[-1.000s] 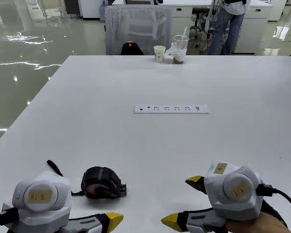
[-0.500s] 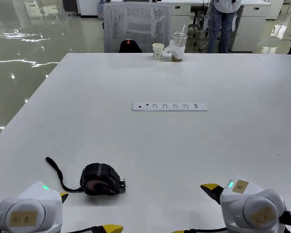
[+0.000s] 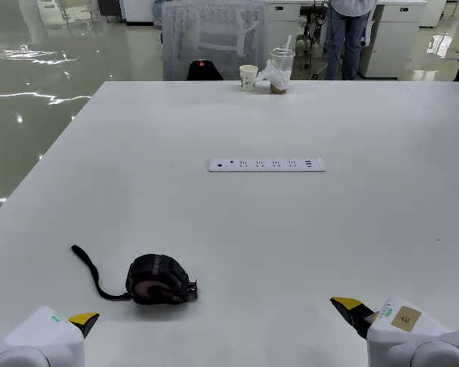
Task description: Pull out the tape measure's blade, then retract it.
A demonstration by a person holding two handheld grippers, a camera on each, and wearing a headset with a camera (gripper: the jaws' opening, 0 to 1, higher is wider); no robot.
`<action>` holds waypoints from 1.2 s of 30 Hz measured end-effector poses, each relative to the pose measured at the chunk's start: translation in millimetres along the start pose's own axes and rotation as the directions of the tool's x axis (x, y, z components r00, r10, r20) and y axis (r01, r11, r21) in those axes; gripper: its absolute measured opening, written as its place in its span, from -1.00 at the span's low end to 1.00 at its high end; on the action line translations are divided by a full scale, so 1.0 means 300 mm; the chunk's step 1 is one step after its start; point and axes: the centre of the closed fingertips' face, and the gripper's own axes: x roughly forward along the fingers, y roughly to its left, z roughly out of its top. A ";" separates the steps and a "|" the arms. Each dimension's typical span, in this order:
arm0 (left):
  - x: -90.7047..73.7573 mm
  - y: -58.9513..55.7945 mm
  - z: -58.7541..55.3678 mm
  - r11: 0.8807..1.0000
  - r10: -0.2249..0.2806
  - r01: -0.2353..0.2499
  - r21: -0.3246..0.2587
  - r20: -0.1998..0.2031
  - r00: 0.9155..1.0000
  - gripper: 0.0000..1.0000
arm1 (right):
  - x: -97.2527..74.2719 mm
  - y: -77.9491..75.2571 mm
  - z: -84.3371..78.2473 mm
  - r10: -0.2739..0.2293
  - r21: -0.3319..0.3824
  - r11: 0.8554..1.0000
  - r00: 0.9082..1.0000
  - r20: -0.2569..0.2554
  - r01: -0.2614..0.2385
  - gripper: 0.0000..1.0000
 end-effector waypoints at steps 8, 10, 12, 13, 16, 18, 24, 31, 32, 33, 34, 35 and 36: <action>-0.027 -0.025 0.003 1.000 -0.009 0.008 0.016 0.020 1.000 0.98 | -0.019 0.026 -0.009 -0.001 -0.004 1.000 1.000 0.009 0.001 0.98; -0.033 -0.034 0.003 1.000 -0.015 0.014 0.021 0.029 0.999 0.98 | -0.025 0.028 -0.012 -0.005 0.009 1.000 1.000 0.013 0.005 0.98; -0.035 -0.037 -0.001 1.000 -0.015 0.014 0.023 0.025 1.000 0.98 | -0.029 0.031 -0.015 -0.004 0.049 0.999 1.000 0.012 0.004 0.98; -0.037 -0.037 -0.003 1.000 -0.009 0.008 0.025 0.021 1.000 0.98 | -0.032 0.029 -0.006 -0.009 0.053 0.999 1.000 0.030 0.008 0.98; -0.044 -0.041 -0.003 1.000 -0.008 0.008 0.009 0.027 1.000 0.98 | -0.035 0.035 -0.010 -0.011 0.056 0.998 1.000 0.025 0.009 0.98; -0.048 -0.044 -0.003 1.000 -0.008 0.008 0.006 0.033 0.999 0.98 | -0.037 0.041 -0.021 -0.006 0.054 0.999 1.000 0.017 0.005 0.98; -0.058 -0.057 -0.004 1.000 -0.012 0.011 0.010 0.051 0.999 0.98 | -0.043 0.039 -0.014 -0.013 0.048 0.999 1.000 0.022 0.012 0.98; -0.064 -0.060 -0.007 1.000 -0.020 0.020 0.013 0.057 0.998 0.98 | -0.051 0.039 -0.020 -0.014 0.035 0.999 1.000 0.012 0.013 0.98; -0.064 -0.057 -0.007 1.000 -0.017 0.017 0.013 0.055 0.998 0.98 | -0.053 0.039 -0.019 -0.014 0.038 0.999 1.000 0.011 0.014 0.98; -0.065 -0.053 -0.007 1.000 -0.013 0.012 0.017 0.056 0.998 0.98 | -0.054 0.037 -0.020 -0.016 0.040 0.999 1.000 0.011 0.016 0.98; -0.065 -0.052 -0.006 1.000 -0.015 0.014 0.017 0.055 0.998 0.98 | -0.054 0.035 -0.019 -0.017 0.041 0.999 1.000 0.012 0.016 0.98; -0.065 -0.053 -0.006 1.000 -0.019 0.018 0.014 0.055 0.998 0.98 | -0.055 0.034 -0.019 -0.018 0.044 0.999 1.000 0.014 0.018 0.98; -0.066 -0.053 -0.005 1.000 -0.018 0.018 0.013 0.056 0.998 0.98 | -0.056 0.033 -0.018 -0.019 0.044 0.999 1.000 0.014 0.019 0.98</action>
